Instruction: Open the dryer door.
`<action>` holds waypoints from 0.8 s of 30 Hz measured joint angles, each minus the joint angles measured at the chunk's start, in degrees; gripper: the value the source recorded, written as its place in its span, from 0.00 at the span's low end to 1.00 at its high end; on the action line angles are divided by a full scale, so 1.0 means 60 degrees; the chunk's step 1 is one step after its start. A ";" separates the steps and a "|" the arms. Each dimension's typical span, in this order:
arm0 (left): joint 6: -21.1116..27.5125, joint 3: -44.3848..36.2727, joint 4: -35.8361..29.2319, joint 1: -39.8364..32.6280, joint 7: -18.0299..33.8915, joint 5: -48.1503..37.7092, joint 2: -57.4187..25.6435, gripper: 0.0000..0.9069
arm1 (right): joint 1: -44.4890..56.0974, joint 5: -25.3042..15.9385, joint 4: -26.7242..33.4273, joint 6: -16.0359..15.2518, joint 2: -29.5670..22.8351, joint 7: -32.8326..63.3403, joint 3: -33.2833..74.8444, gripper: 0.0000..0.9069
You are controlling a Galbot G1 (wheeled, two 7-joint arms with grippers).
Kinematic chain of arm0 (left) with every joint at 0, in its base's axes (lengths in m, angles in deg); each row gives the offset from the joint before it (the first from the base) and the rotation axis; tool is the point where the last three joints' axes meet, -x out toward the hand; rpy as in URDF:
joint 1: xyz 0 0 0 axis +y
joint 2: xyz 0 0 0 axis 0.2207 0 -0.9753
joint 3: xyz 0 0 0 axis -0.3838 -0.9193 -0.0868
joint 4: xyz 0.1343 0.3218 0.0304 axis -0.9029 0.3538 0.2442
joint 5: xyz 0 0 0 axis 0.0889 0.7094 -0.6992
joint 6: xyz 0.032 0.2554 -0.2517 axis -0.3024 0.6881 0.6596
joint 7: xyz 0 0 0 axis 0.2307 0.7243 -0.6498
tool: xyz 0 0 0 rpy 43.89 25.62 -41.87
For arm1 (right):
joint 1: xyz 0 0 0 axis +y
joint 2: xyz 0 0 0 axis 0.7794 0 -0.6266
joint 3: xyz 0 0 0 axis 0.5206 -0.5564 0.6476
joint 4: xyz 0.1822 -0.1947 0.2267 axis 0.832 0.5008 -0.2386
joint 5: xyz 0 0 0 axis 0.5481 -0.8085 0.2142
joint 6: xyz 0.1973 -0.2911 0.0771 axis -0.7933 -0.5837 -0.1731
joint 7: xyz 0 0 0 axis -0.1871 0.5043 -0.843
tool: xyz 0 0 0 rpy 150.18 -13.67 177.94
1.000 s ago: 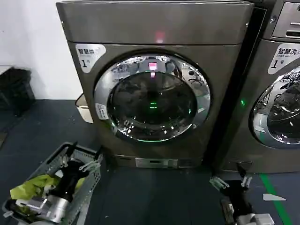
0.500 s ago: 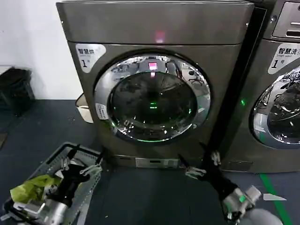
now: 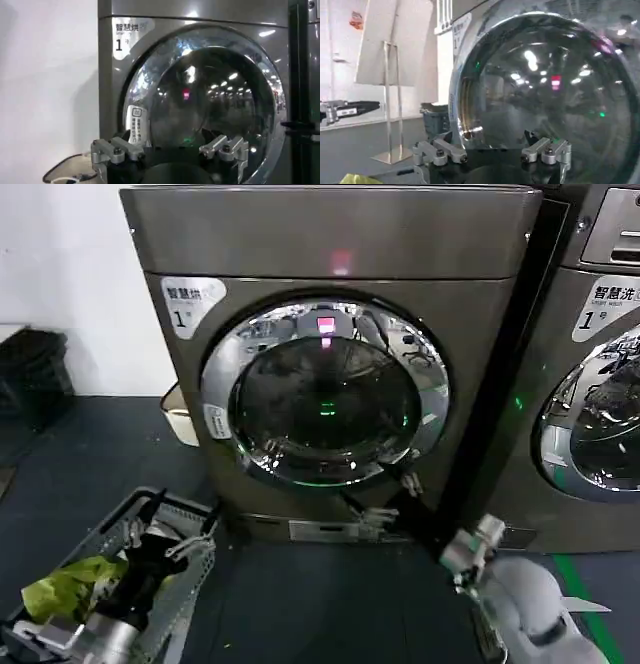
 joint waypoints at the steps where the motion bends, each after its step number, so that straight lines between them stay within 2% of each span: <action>1: -0.0004 0.0002 -0.0005 0.0006 0.0004 0.0000 -0.0008 1.00 | -0.0189 0.0000 0.0112 -0.0034 -0.0053 -0.0011 -0.0153 1.00; 5: 0.0000 -0.0051 -0.0008 0.0017 0.0009 0.0058 -0.0036 1.00 | -0.0859 -0.0363 0.0529 -0.0200 -0.0249 0.0336 -0.0777 1.00; 8: -0.0004 -0.0103 -0.0019 0.0016 0.0019 0.0160 -0.0027 1.00 | -0.1402 -0.0479 0.0902 -0.0626 -0.0487 0.0552 -0.1322 1.00; 9: -0.0008 -0.0112 -0.0016 0.0013 0.0027 0.0172 -0.0024 1.00 | -0.1565 -0.0506 0.1024 -0.0629 -0.0575 0.0552 -0.1473 1.00; 15: -0.0025 -0.0114 0.0079 -0.0022 0.0038 0.0184 0.0000 1.00 | -0.2550 -0.0545 0.1847 -0.0526 -0.1130 0.0223 -0.2229 1.00; 24: -0.0046 -0.0109 0.0050 0.0064 0.0044 0.0230 0.0056 1.00 | -0.3555 -0.0690 0.3008 -0.0039 -0.1956 0.0058 -0.2937 1.00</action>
